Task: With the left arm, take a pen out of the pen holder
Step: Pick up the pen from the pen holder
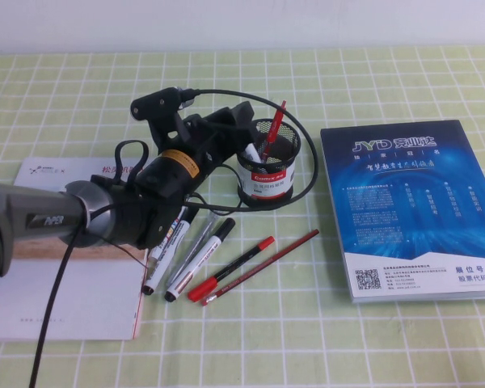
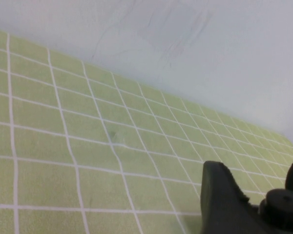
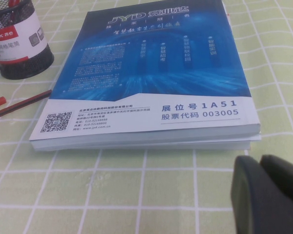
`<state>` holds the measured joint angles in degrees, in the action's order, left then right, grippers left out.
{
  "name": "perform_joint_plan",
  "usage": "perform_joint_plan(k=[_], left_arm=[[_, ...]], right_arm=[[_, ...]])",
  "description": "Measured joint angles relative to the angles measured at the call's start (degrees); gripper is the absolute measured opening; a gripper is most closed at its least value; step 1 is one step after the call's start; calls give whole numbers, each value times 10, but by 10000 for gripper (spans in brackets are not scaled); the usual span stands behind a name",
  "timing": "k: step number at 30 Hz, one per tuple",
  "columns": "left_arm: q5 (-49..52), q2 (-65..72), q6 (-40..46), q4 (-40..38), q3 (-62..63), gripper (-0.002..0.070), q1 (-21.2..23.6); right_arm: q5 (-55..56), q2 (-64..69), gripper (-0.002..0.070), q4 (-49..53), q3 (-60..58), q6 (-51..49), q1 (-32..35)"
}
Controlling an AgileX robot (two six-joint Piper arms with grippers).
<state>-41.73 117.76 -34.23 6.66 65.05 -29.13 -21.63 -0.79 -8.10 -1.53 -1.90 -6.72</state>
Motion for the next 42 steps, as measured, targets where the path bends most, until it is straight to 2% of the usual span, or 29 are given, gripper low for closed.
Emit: perform_joint_plan(k=[10,27,35,42], left_arm=[[-7,0,-2,19,1,97,0],[-16,-18,22,51,1,95,0],[50,-80,43,106,1,95,0],[151,-150,44,172,1,95,0]], right_arm=[[0,0,-15,-1,0,0,0],[0,0,-15,-1,0,0,0],[0,0,-15,-1,0,0,0],[0,0,-15,-1,0,0,0]])
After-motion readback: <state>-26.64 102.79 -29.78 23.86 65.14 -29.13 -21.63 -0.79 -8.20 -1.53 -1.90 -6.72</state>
